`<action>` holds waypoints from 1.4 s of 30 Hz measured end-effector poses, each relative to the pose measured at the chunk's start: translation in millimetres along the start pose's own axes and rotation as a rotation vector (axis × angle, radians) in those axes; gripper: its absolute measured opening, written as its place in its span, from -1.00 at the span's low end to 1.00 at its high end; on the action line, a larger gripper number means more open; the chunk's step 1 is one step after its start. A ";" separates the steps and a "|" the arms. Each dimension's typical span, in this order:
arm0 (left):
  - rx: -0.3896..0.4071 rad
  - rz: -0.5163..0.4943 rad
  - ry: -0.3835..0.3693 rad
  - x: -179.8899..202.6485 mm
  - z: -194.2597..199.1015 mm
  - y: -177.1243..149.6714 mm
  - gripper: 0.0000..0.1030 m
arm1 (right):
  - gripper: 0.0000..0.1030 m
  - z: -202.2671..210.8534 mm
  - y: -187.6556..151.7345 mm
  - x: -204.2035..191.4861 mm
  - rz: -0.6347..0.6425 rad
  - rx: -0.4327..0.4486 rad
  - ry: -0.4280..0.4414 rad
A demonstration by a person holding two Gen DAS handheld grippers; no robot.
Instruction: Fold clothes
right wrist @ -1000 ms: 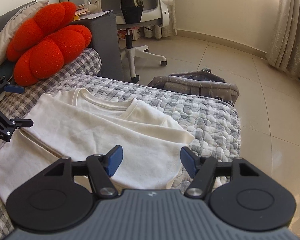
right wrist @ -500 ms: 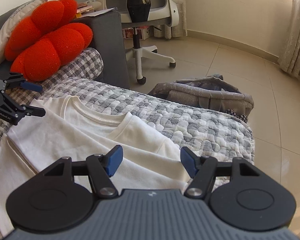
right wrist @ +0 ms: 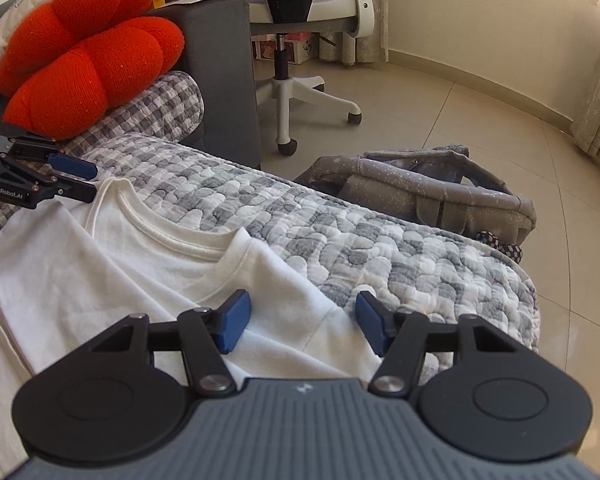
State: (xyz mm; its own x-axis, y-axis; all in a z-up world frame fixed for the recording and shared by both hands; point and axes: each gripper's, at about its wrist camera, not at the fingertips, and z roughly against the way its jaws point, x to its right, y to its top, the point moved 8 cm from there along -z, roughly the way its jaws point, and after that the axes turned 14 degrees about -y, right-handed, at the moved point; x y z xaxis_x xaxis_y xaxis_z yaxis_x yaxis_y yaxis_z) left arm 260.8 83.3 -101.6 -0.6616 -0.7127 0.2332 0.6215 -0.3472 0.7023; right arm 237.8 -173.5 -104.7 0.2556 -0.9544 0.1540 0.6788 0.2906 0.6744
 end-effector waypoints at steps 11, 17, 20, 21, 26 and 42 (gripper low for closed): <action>0.033 -0.057 0.054 16.5 -0.7 1.1 -0.92 | -0.75 6.9 6.0 -2.2 -0.027 0.024 -0.011; 0.109 -0.095 0.072 27.2 24.6 6.1 -0.94 | -0.81 40.5 12.8 -4.9 -0.031 0.088 -0.024; 0.144 -0.119 0.062 37.9 42.6 9.0 -0.94 | -0.81 64.0 16.2 -6.5 -0.032 0.117 -0.021; 0.155 -0.131 0.061 43.3 50.2 9.1 -0.94 | -0.81 71.9 17.3 -7.1 -0.032 0.126 -0.021; 0.197 -0.176 0.054 69.5 85.2 8.7 -0.94 | -0.85 111.4 15.8 -11.7 -0.038 0.164 -0.020; 0.129 -0.253 -0.007 133.0 129.2 -52.4 -0.99 | -0.94 178.5 -43.1 -16.8 -0.086 0.149 -0.022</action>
State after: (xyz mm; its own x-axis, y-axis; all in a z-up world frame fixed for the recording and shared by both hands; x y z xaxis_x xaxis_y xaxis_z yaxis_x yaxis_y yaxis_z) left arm 86.0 85.5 -20.4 -0.7919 -0.6090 0.0441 0.3782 -0.4325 0.8185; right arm 81.4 -182.1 -7.4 0.1843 -0.9772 0.1057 0.5879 0.1958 0.7849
